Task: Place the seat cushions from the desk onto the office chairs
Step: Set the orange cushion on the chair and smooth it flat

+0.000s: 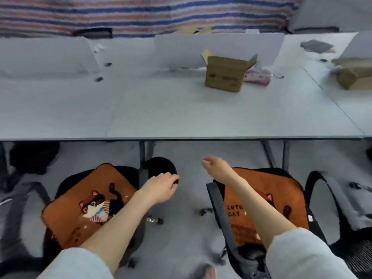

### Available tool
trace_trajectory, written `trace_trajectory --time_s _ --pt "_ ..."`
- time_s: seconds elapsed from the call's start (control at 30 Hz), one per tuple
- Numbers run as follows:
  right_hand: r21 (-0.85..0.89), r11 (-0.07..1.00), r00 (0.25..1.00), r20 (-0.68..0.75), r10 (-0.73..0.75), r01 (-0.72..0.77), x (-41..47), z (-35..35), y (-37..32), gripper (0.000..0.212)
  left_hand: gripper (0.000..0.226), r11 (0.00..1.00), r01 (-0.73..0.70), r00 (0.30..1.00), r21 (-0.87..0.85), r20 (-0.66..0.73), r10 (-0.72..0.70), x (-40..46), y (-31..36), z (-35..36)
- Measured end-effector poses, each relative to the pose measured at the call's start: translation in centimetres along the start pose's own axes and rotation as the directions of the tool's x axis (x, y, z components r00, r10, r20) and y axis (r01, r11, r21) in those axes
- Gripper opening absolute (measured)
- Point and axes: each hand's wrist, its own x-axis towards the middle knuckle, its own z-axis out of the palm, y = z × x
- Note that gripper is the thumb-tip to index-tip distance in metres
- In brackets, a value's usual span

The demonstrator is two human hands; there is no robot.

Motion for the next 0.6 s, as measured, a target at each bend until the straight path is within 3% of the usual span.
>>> trace_trajectory --time_s 0.13,0.27,0.43,0.6 --pt "-0.063 0.982 0.977 0.133 -0.168 0.177 -2.6 7.3 -10.6 0.033 0.042 0.972 0.177 0.971 -0.154 -0.135 -0.198 -10.1 -9.1 -2.1" --pt "-0.095 0.954 0.951 0.152 -0.269 0.285 -4.4 12.5 -17.4 0.032 0.04 0.904 0.22 0.922 -0.368 -0.226 -0.316 -17.7 -14.0 -3.2" --pt "-0.139 0.876 0.874 0.238 -0.424 0.463 -10.0 24.4 -29.0 0.04 0.036 0.757 0.266 0.752 -0.597 -0.362 -0.55 -35.6 -22.9 -1.6" --pt "-0.125 0.753 0.732 0.384 -0.563 0.646 -15.4 37.5 -39.5 0.037 0.031 0.639 0.348 0.502 -0.686 -0.439 -0.745 -51.6 -32.3 1.1"
